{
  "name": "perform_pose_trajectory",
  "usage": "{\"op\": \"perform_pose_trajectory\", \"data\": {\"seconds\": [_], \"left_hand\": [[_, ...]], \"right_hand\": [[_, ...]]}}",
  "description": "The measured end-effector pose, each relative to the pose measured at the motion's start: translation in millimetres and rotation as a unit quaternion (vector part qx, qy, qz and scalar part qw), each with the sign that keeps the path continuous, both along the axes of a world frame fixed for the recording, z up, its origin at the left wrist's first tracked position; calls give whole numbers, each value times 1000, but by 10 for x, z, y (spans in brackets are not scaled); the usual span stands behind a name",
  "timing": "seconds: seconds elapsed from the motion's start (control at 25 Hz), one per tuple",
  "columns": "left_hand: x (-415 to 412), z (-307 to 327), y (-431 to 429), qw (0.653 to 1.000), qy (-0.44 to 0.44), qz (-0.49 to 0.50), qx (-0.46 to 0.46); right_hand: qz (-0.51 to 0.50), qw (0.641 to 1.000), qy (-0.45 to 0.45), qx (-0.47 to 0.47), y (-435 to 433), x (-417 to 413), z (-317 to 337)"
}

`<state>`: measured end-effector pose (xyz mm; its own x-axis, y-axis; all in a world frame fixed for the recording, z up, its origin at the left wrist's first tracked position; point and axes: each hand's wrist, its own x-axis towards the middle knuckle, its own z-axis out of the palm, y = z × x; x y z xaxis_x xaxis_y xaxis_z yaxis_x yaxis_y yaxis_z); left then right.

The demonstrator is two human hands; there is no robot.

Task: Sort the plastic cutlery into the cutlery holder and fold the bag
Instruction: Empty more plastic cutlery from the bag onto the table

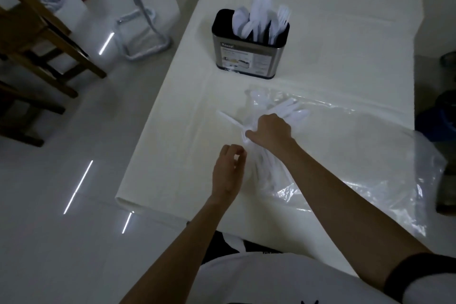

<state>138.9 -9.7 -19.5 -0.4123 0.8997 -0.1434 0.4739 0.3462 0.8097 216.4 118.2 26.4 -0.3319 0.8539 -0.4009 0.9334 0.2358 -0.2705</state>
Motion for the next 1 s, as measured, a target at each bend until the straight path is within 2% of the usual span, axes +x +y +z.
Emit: {"op": "perform_pose_trajectory", "data": {"seconds": [0.2, 0.4, 0.64, 0.84, 0.88, 0.96, 1.0], "left_hand": [[-224, -61, 138, 995, -93, -1, -47], [-328, -102, 370, 988, -39, -109, -107], [-370, -152, 397, 987, -56, -93, -117], [-415, -104, 401, 980, -150, -68, -109], [-437, -107, 385, 983, -133, -77, -101], [-517, -104, 383, 985, 8, -161, -55], [-570, -89, 418, 970, 84, -229, 3]], "right_hand": [[-87, 996, 6, -12, -178, 62, 83], [-194, 980, 0, -40, -560, 219, 108], [-263, 962, 11, 69, -859, 383, 190], [-258, 958, -7, 121, -881, 527, 353], [-254, 960, -11, 117, -881, 534, 358], [-246, 963, -13, 106, -882, 514, 356], [-244, 964, -12, 104, -879, 496, 356]]}}
